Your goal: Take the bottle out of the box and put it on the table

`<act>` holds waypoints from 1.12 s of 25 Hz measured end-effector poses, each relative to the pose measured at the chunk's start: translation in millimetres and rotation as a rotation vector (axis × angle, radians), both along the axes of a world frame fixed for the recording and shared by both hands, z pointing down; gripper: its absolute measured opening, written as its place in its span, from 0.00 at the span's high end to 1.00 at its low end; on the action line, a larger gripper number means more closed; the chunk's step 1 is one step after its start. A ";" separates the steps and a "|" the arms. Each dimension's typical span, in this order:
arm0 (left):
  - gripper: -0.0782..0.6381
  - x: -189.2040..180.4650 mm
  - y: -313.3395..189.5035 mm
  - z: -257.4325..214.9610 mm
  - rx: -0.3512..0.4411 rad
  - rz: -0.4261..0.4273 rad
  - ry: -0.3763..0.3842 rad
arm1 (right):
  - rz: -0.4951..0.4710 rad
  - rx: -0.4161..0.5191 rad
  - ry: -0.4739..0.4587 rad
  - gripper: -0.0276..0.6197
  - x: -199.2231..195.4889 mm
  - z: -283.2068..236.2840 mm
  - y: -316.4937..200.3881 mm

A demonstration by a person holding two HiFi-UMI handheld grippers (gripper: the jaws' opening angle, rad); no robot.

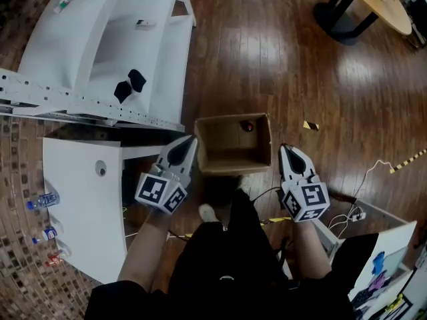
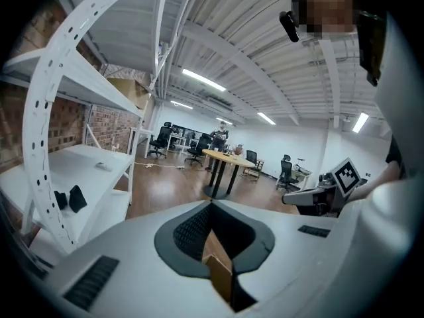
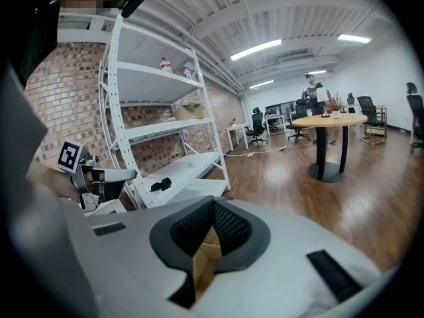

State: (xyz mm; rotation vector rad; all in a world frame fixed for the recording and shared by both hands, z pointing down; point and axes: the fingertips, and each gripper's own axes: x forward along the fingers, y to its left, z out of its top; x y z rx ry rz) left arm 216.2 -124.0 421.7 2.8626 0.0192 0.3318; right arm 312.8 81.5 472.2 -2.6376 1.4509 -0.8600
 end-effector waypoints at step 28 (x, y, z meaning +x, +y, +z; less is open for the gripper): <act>0.88 72.3 24.7 288.1 0.071 0.254 0.172 | 0.020 0.013 0.274 0.96 42.9 260.7 -71.6</act>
